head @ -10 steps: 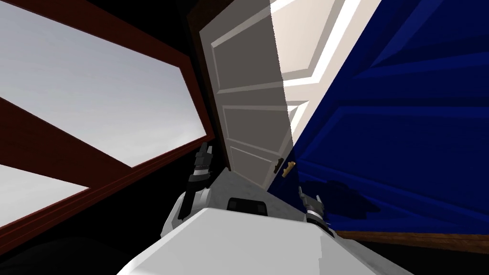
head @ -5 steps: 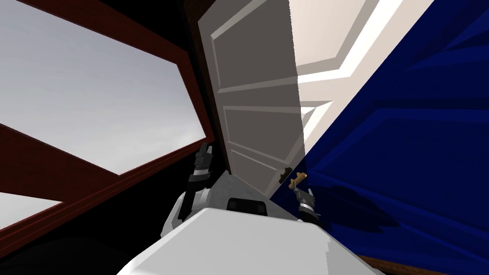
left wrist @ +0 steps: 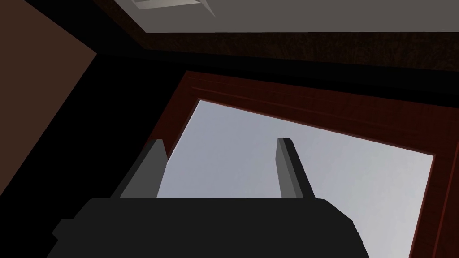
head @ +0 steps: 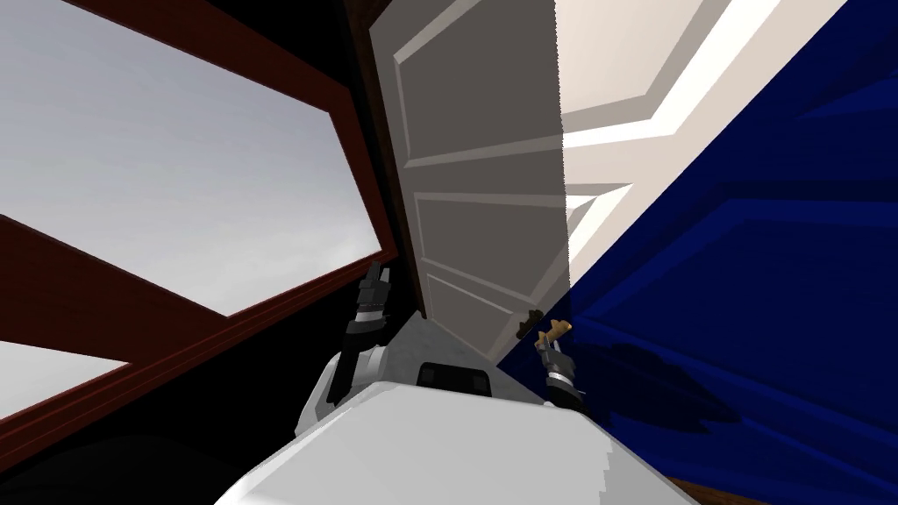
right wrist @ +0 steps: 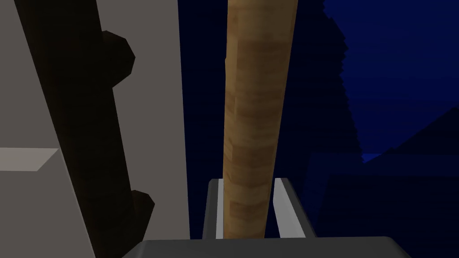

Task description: Pull the door open

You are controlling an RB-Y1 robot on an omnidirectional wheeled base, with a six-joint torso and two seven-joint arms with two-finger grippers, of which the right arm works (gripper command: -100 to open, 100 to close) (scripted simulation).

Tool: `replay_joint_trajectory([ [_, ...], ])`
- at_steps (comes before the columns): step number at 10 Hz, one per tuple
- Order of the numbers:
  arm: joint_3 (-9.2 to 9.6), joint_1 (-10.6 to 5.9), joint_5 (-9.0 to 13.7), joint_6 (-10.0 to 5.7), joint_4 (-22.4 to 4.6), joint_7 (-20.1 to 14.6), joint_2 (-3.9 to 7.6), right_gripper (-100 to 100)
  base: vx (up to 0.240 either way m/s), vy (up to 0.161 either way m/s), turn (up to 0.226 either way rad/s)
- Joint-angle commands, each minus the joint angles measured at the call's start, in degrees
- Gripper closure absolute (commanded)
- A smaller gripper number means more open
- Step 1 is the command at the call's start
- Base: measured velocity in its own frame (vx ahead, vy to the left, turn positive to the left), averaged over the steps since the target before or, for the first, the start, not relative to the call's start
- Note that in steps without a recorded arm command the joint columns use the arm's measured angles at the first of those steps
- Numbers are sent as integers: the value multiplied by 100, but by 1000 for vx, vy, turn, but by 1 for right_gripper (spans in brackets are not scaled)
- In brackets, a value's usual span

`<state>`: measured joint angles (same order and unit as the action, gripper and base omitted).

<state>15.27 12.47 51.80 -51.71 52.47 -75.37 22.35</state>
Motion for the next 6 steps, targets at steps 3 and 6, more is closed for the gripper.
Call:
replay_joint_trajectory([
  [3, -58, 151, 22, -4, -80, -2, 42, 100, -94, -1, -22],
  [6, -127, 321, 45, -7, -169, -6, 89, 100, -148, -10, -119],
])
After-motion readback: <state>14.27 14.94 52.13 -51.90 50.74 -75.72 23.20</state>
